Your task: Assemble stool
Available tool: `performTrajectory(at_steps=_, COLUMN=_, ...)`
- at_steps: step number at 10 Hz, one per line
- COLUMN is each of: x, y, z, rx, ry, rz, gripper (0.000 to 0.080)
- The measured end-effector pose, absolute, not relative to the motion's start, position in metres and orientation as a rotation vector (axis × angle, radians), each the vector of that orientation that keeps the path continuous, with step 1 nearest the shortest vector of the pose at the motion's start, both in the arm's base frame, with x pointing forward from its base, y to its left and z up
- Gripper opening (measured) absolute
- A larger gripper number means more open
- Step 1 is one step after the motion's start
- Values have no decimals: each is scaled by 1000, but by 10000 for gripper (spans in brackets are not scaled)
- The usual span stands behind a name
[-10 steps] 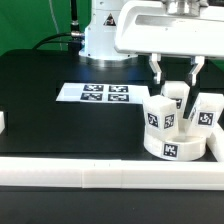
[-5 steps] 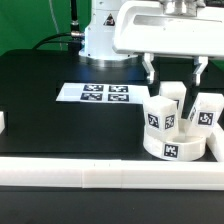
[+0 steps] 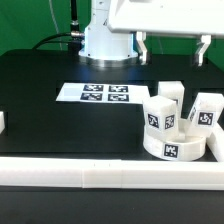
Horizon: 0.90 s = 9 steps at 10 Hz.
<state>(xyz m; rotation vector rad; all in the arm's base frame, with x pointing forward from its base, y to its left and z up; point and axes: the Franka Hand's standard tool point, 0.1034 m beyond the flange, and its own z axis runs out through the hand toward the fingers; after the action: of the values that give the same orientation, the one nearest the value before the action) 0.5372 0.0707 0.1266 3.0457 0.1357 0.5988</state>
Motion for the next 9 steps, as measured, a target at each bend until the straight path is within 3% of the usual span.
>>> performTrajectory(at_steps=4, x=535, y=70, z=119, rx=3051, ry=137, rz=543, gripper=649)
performTrajectory(at_steps=5, x=526, y=71, z=112, rx=3079, ry=134, rz=379, gripper=649)
performTrajectory(at_steps=9, x=528, y=73, z=112, rx=3099, ry=175, rz=-34, gripper=649)
